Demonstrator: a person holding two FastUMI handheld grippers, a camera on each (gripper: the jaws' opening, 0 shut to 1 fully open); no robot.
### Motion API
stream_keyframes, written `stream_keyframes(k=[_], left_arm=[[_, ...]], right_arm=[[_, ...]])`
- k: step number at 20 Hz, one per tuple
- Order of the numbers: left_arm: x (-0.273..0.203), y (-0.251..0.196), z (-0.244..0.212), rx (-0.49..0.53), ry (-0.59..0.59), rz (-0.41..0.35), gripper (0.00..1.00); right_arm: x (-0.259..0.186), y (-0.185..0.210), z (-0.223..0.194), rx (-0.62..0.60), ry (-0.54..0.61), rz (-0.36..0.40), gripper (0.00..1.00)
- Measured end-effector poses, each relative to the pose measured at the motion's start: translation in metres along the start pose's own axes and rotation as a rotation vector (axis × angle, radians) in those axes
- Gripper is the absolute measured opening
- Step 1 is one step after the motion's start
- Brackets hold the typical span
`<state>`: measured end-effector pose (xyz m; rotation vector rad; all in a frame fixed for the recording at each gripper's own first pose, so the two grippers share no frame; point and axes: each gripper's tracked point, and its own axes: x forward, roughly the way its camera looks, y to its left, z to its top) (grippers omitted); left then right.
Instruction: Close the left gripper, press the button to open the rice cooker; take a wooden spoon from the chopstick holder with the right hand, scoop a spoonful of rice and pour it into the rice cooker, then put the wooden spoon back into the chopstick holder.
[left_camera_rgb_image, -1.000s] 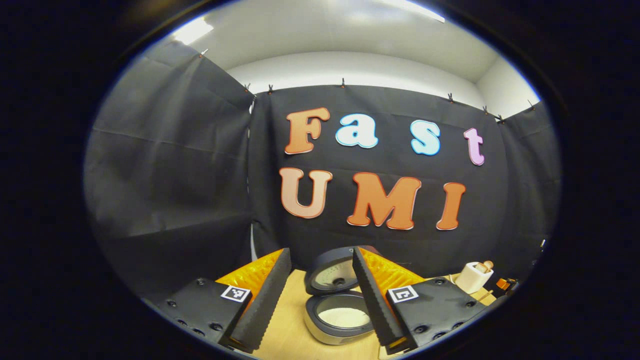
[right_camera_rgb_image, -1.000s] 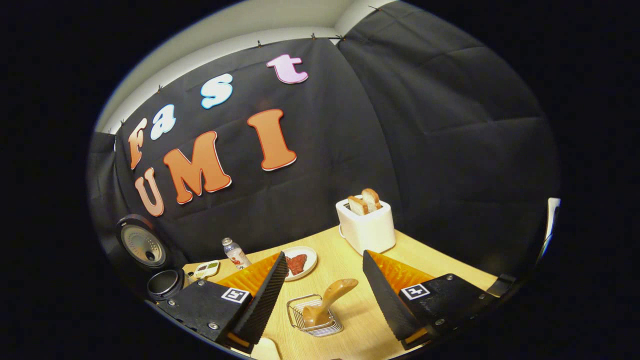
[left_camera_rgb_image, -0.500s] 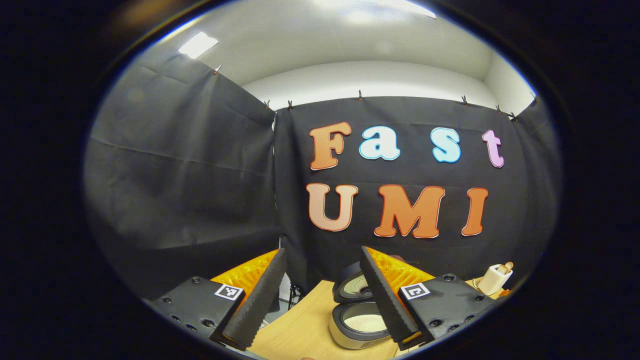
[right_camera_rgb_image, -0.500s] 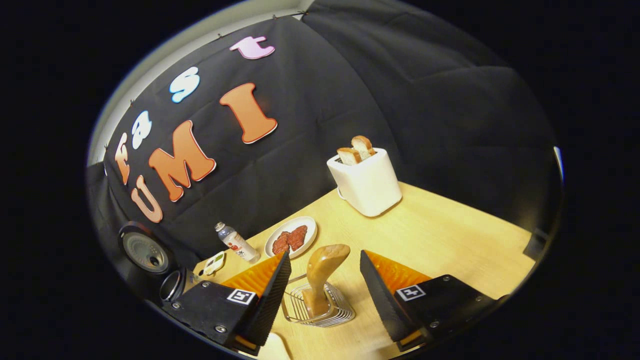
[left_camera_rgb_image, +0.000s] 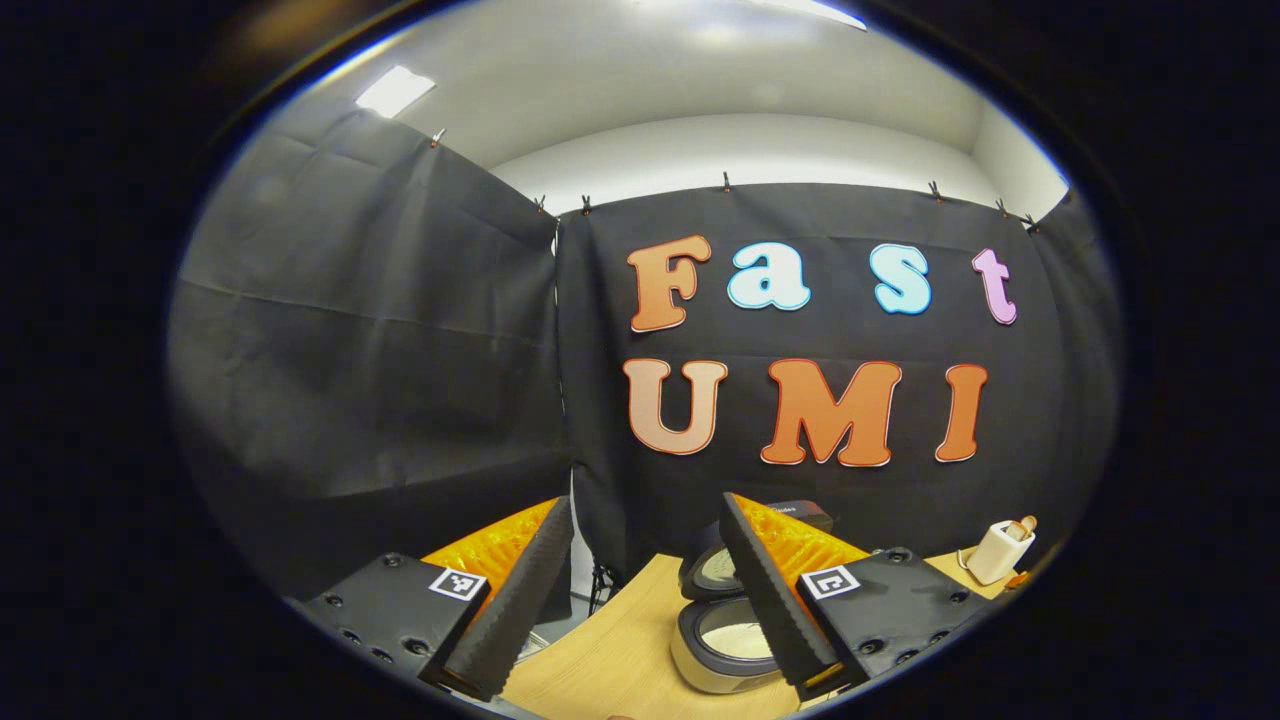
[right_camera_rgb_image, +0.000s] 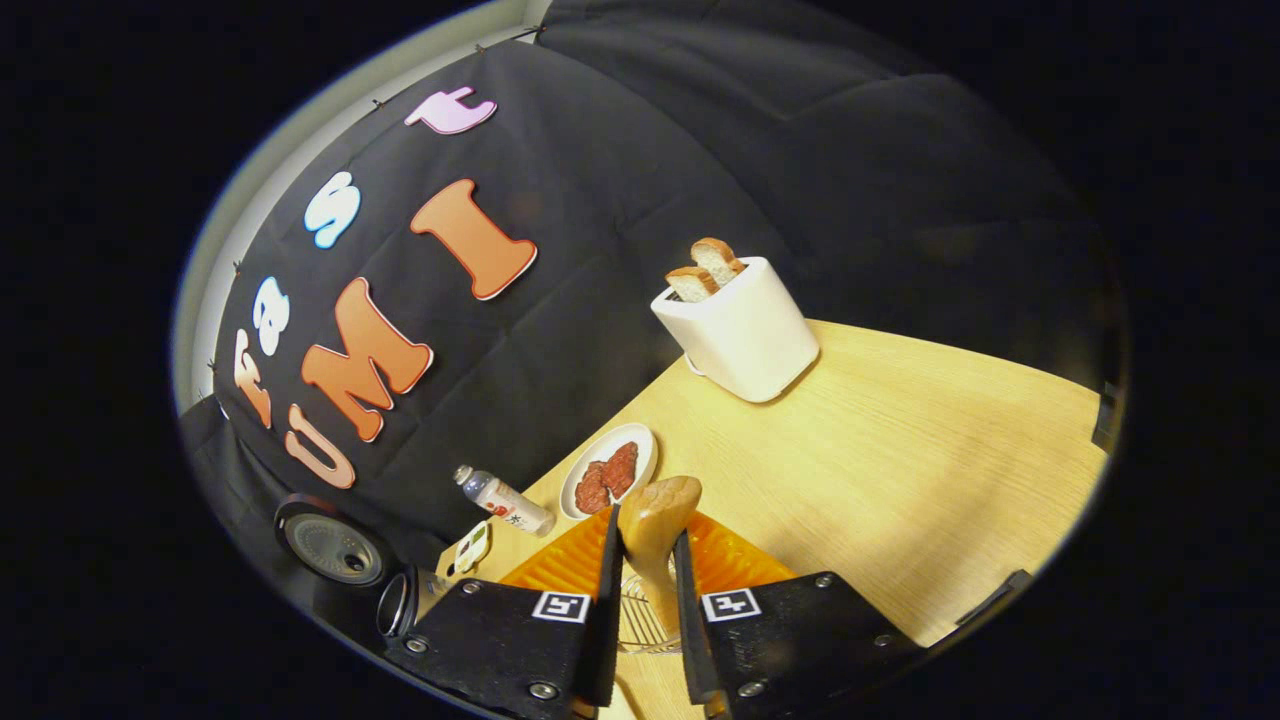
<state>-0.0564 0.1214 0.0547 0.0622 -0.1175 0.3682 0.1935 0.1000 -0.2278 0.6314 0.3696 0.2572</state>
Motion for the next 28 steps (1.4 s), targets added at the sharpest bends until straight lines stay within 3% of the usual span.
stream_keyframes(k=[2,4,13,14,16,20,22,28], left_arm=[[0.000,-0.003,0.001,-0.002,-0.001,-0.004,0.96],[0.000,-0.006,0.003,-0.005,-0.007,-0.013,1.00],[0.001,-0.012,0.000,-0.029,-0.011,-0.056,1.00],[0.000,-0.011,-0.002,-0.036,-0.007,-0.058,1.00],[0.001,-0.008,-0.006,-0.048,0.000,-0.059,1.00],[0.001,0.000,-0.010,-0.070,0.008,-0.056,0.96],[-0.001,0.004,-0.011,-0.080,0.012,-0.057,0.98],[-0.011,0.011,-0.015,-0.043,0.015,-0.046,0.98]], right_arm=[[0.003,0.006,0.001,-0.038,-0.007,-0.004,0.18],[0.000,0.014,0.004,-0.086,-0.018,-0.005,0.14],[-0.036,0.078,0.059,-0.136,-0.111,0.078,0.13],[-0.042,0.087,0.062,-0.139,-0.117,0.090,0.09],[-0.057,0.109,0.062,-0.163,-0.121,0.125,0.13],[-0.082,0.155,0.043,-0.221,-0.093,0.210,0.13],[-0.094,0.175,0.026,-0.248,-0.070,0.249,0.13],[-0.111,0.207,-0.040,-0.366,0.023,0.329,0.13]])
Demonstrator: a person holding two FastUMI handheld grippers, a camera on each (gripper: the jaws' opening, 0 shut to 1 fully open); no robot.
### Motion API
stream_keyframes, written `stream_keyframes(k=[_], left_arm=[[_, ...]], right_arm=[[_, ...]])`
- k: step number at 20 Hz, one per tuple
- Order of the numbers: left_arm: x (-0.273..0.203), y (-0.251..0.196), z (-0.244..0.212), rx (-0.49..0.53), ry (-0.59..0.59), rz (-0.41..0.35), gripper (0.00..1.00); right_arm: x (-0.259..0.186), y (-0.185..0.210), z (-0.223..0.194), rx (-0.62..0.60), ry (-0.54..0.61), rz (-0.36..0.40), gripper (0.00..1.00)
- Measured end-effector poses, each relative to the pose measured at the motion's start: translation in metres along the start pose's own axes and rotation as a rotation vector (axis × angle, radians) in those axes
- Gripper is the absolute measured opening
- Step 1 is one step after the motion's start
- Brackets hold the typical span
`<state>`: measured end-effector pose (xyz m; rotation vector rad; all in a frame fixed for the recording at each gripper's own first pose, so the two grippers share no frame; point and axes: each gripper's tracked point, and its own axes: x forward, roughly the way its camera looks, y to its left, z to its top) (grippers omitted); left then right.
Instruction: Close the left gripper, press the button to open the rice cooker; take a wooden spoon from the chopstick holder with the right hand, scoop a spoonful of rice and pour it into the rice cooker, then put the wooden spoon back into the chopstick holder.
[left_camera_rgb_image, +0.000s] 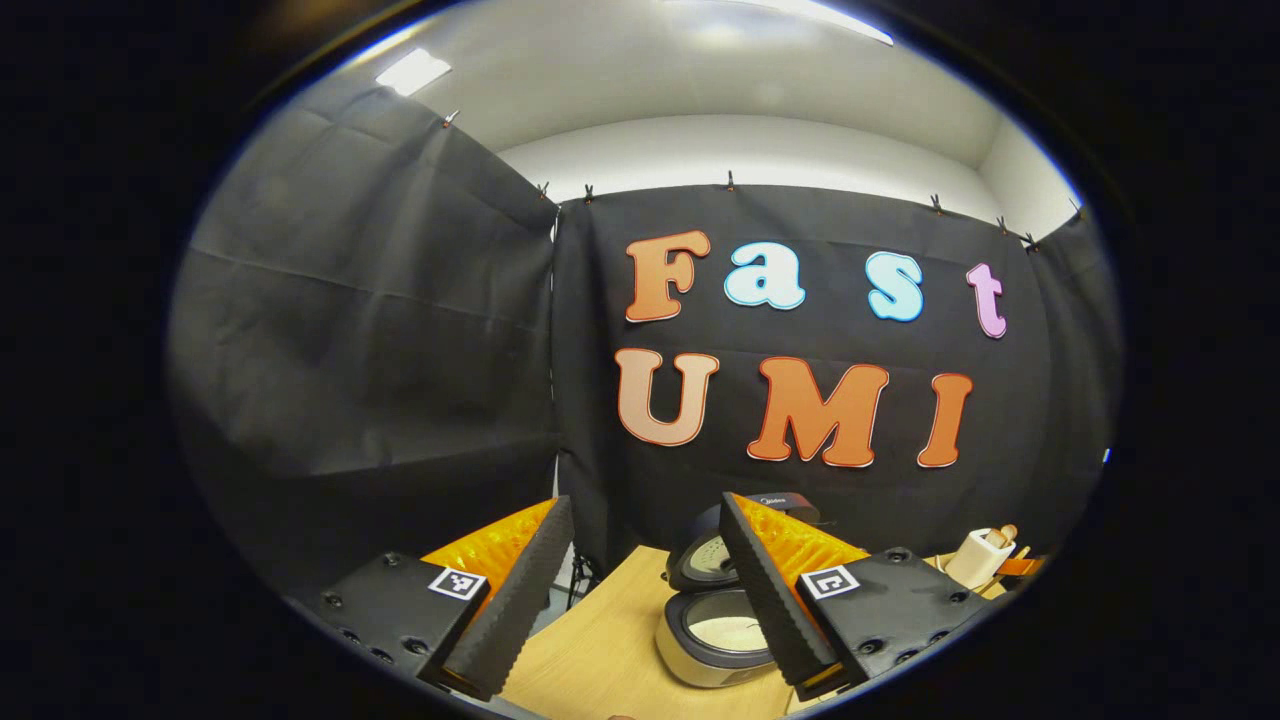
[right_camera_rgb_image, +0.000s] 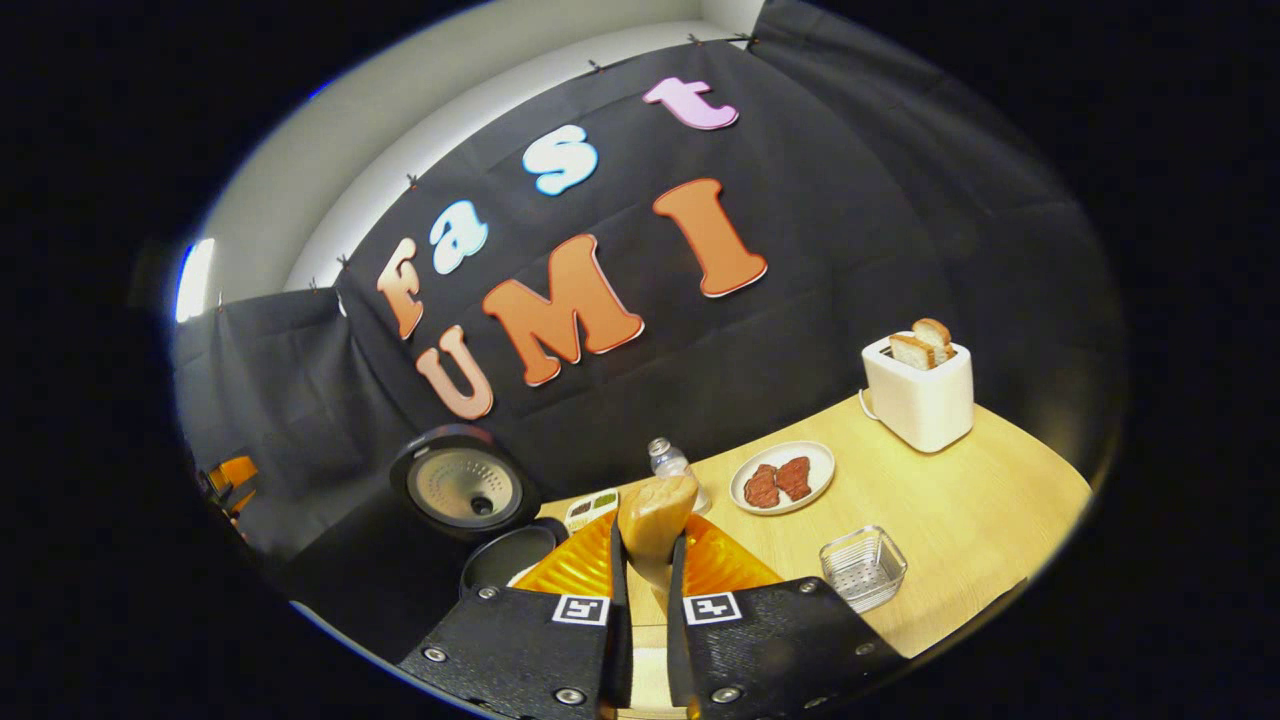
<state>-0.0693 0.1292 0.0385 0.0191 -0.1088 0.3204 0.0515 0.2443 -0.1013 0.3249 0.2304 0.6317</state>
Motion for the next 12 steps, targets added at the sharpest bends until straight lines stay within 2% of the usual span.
stream_keyframes(k=[3,4,5,6,7,12], left_arm=[[-0.005,-0.002,-0.008,0.001,0.018,-0.010,0.98],[-0.007,-0.002,-0.010,0.001,0.026,-0.014,0.96],[-0.008,0.000,-0.013,0.002,0.033,-0.013,1.00],[-0.010,0.002,-0.016,0.006,0.038,-0.012,0.96],[-0.011,0.003,-0.016,0.012,0.042,-0.009,1.00],[-0.017,0.008,-0.025,0.050,0.070,0.002,1.00]], right_arm=[[0.004,0.010,-0.031,-0.095,0.058,0.011,0.13],[0.006,0.010,-0.041,-0.136,0.077,0.004,0.13],[0.007,0.009,-0.052,-0.176,0.094,-0.004,0.13],[0.009,0.007,-0.061,-0.210,0.107,-0.013,0.13],[0.011,0.005,-0.069,-0.243,0.118,-0.023,0.13],[0.020,0.003,-0.109,-0.370,0.170,-0.029,0.13]])
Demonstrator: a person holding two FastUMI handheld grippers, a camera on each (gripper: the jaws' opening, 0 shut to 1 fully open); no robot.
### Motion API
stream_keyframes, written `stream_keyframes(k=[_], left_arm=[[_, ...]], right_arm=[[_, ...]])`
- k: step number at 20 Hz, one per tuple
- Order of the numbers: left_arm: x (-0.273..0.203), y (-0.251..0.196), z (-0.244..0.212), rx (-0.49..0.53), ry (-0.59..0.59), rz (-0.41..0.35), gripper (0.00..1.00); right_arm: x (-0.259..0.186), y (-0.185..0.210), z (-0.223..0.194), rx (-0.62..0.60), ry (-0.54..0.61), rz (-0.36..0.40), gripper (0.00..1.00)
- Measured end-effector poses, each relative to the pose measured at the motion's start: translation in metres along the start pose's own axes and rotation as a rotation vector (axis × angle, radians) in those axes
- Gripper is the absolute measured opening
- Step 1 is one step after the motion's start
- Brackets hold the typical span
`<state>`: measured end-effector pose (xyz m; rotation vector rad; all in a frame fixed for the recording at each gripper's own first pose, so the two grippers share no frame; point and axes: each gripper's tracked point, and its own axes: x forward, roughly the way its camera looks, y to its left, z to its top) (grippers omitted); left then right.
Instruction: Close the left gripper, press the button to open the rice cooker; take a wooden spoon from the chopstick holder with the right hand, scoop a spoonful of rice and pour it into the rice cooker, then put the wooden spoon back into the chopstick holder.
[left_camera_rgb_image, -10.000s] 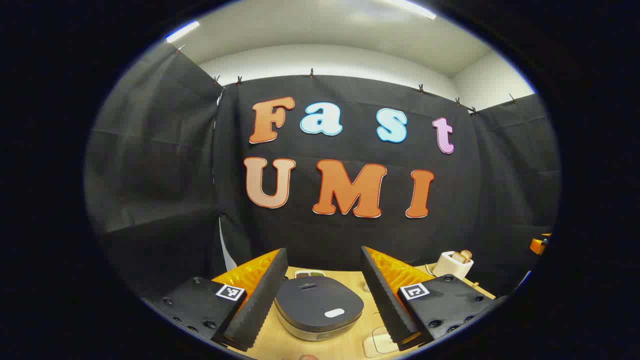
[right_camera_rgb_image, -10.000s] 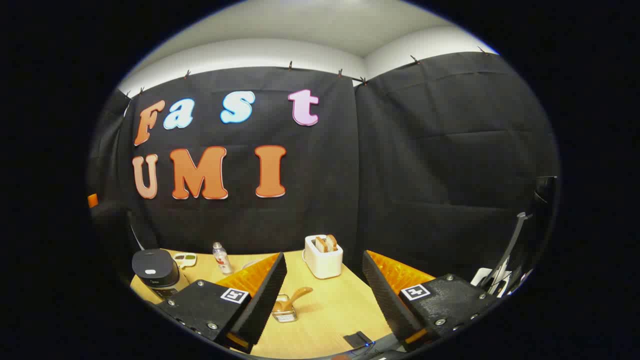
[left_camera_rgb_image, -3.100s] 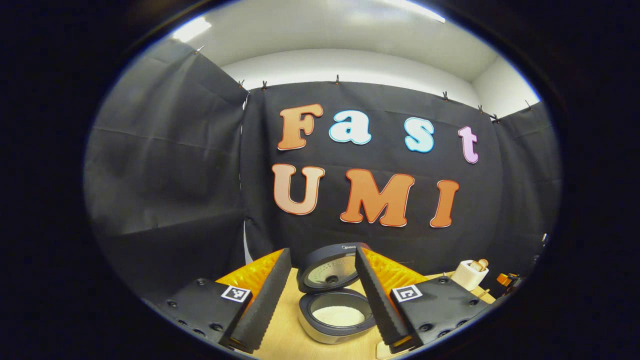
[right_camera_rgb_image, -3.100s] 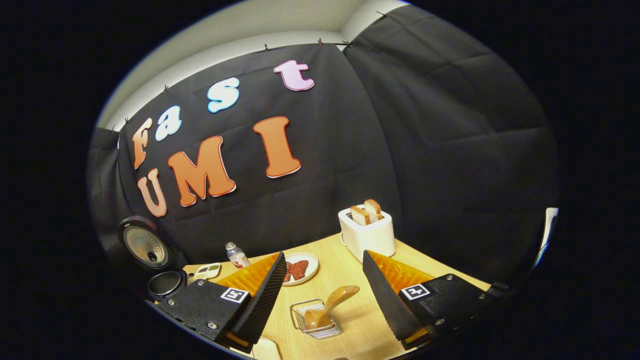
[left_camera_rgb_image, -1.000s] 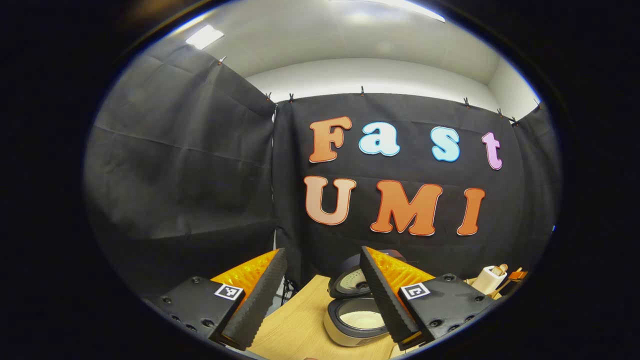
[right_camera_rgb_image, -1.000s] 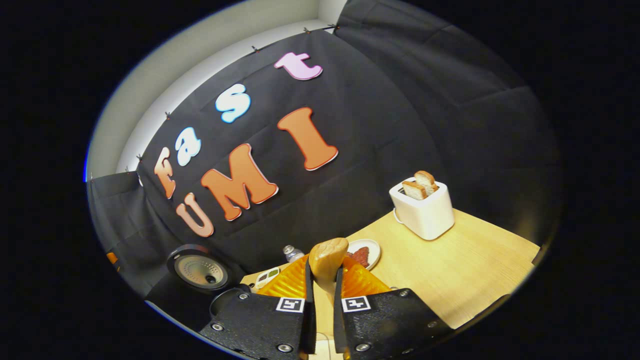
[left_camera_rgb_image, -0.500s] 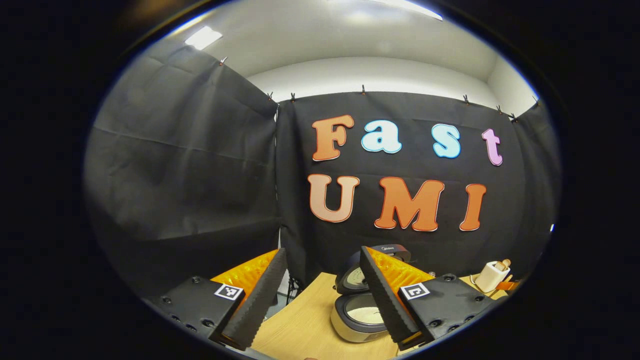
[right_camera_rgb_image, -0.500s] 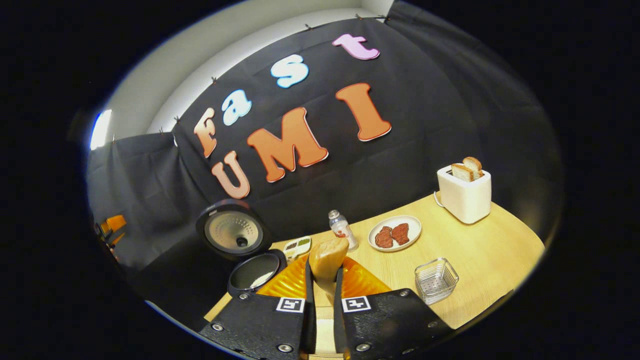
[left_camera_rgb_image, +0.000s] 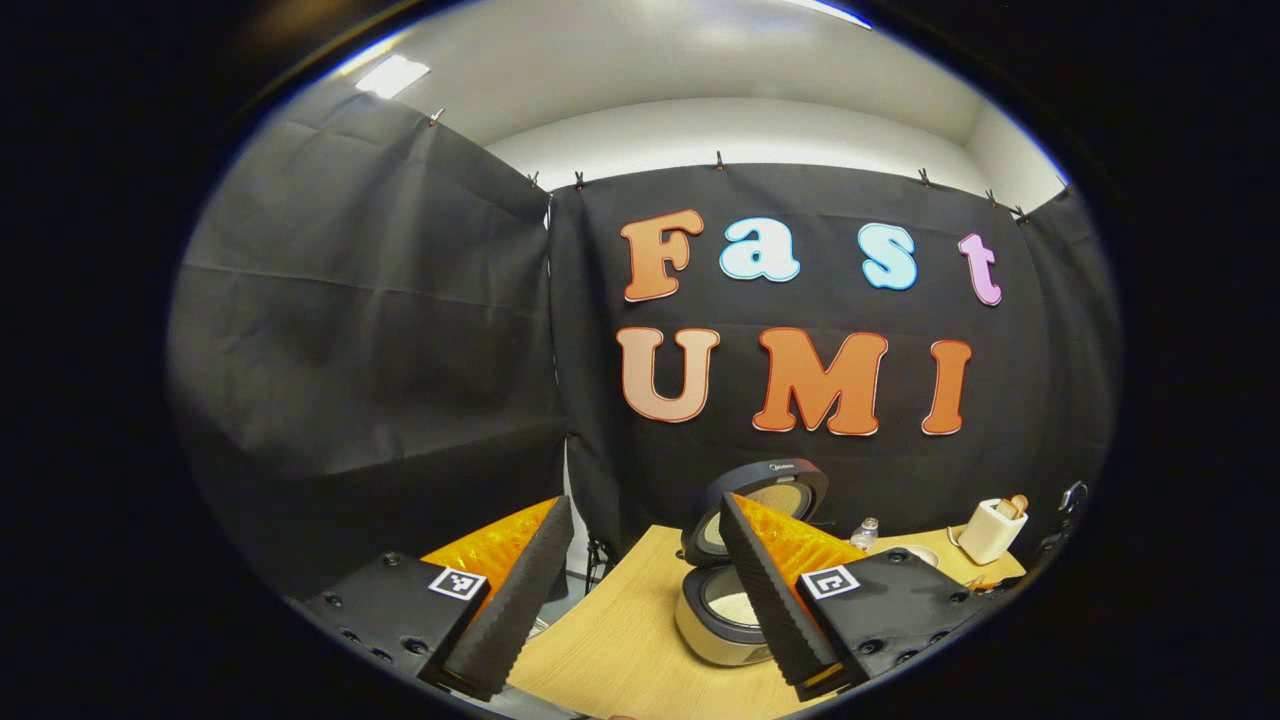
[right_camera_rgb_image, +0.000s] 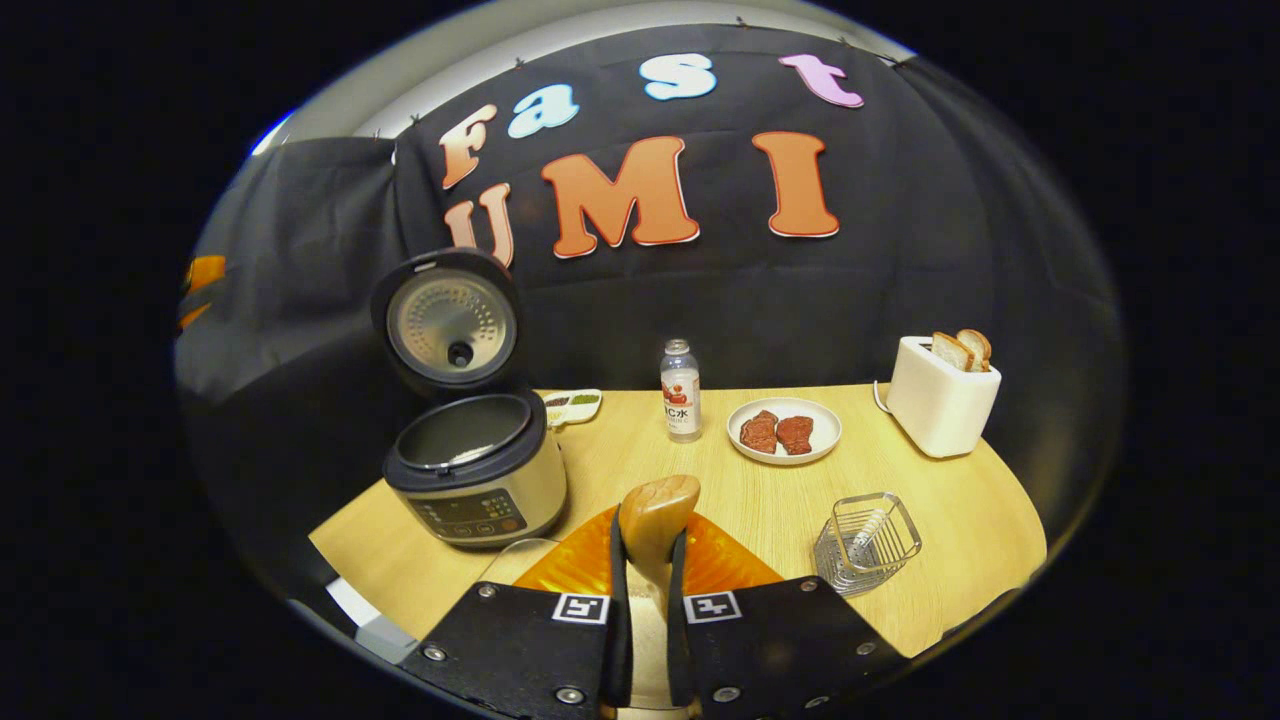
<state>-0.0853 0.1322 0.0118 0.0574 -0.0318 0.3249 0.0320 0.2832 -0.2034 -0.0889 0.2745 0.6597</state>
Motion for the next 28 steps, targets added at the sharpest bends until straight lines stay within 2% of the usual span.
stream_keyframes(k=[4,14,15,16,19,24,28], left_arm=[[-0.001,0.000,0.000,-0.004,0.005,-0.004,1.00],[0.005,-0.005,-0.006,-0.020,0.007,-0.023,0.99],[0.006,-0.006,-0.006,-0.026,0.007,-0.024,0.98],[0.007,-0.005,-0.007,-0.031,0.008,-0.025,0.98],[0.008,-0.003,-0.012,-0.046,0.014,-0.023,0.97],[0.006,0.008,-0.017,-0.063,0.024,-0.006,0.98],[0.003,0.021,-0.020,-0.063,0.027,0.018,1.00]], right_arm=[[0.003,0.000,-0.027,-0.042,0.052,-0.016,0.13],[-0.020,0.007,-0.042,0.037,0.148,-0.059,0.13],[-0.024,0.007,-0.044,0.043,0.164,-0.060,0.09],[-0.025,0.008,-0.045,0.053,0.183,-0.061,0.13],[-0.032,0.013,-0.049,0.118,0.226,-0.063,0.13],[-0.034,0.019,-0.049,0.241,0.230,-0.097,0.13],[-0.021,0.039,-0.047,0.340,0.237,-0.081,0.13]])
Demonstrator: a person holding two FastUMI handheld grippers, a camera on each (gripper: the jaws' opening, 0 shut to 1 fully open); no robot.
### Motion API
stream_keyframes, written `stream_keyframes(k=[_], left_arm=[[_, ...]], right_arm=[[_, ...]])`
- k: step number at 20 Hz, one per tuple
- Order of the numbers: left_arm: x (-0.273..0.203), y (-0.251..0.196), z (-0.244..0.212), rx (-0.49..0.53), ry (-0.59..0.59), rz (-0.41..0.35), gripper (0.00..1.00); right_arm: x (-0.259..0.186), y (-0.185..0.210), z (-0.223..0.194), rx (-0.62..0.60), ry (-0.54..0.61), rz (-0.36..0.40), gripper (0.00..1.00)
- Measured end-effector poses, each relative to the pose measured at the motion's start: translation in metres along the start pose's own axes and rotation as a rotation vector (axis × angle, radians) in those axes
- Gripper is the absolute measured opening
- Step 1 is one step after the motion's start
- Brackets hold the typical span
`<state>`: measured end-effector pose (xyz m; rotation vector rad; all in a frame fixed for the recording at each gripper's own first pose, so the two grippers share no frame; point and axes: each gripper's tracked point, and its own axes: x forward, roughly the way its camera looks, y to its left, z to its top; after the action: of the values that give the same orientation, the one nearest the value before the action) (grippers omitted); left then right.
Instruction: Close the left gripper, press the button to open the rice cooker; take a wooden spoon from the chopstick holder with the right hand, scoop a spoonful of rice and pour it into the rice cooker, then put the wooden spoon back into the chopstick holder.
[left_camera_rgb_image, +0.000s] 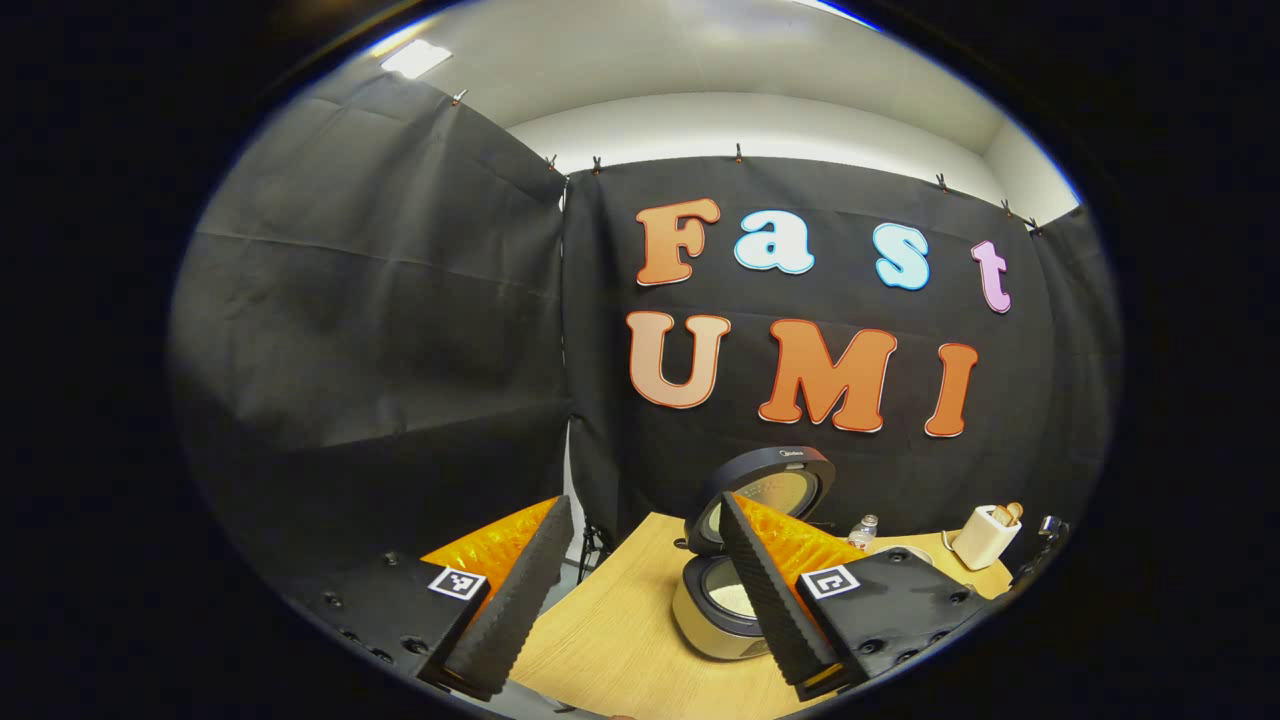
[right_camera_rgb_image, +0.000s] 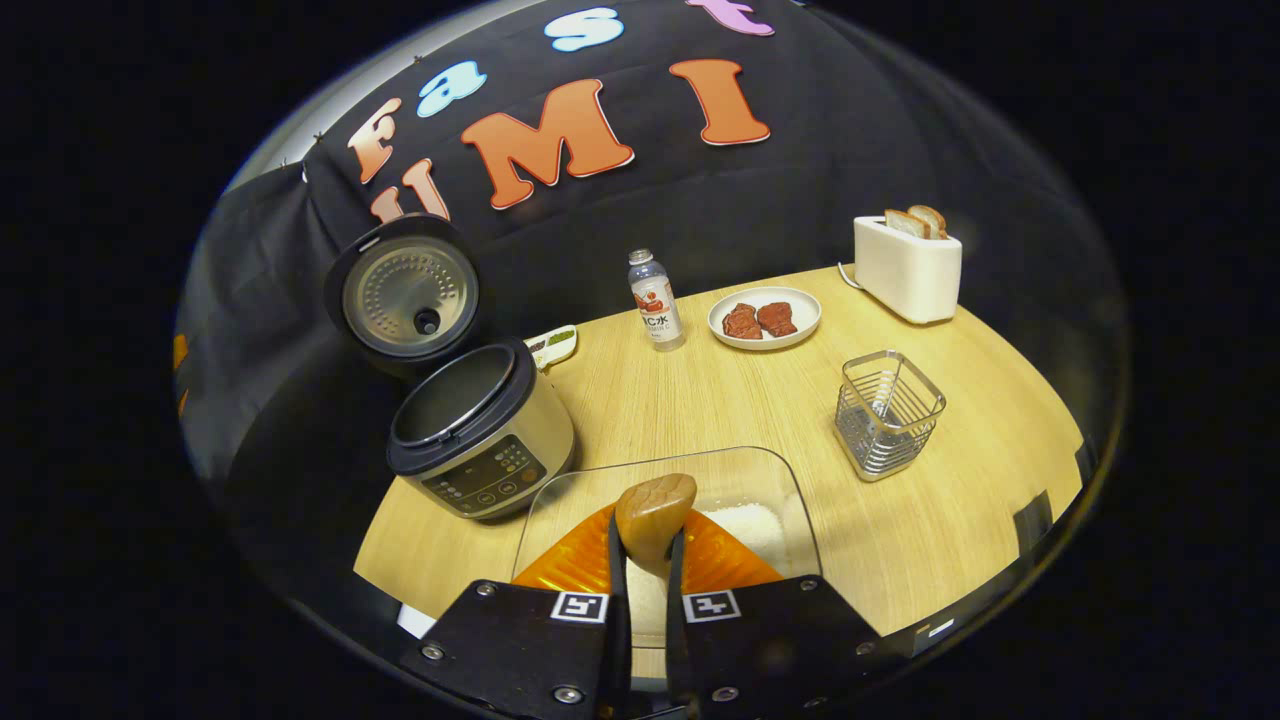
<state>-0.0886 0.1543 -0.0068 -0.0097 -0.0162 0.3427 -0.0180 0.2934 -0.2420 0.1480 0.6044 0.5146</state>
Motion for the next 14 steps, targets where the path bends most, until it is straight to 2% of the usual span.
stream_keyframes(k=[3,6,10,14], left_arm=[[-0.002,0.009,-0.003,-0.002,0.006,0.017,0.96],[-0.005,0.016,-0.006,-0.002,0.012,0.031,1.00],[-0.005,0.018,-0.010,0.002,0.020,0.038,1.00],[-0.002,0.014,-0.012,-0.003,0.026,0.029,1.00]], right_arm=[[0.005,0.007,-0.003,0.063,0.006,0.017,0.13],[0.011,0.014,-0.004,0.108,0.002,0.020,0.13],[0.016,0.024,-0.005,0.128,0.000,0.026,0.13],[0.024,0.027,-0.009,0.263,0.032,0.055,0.13]])
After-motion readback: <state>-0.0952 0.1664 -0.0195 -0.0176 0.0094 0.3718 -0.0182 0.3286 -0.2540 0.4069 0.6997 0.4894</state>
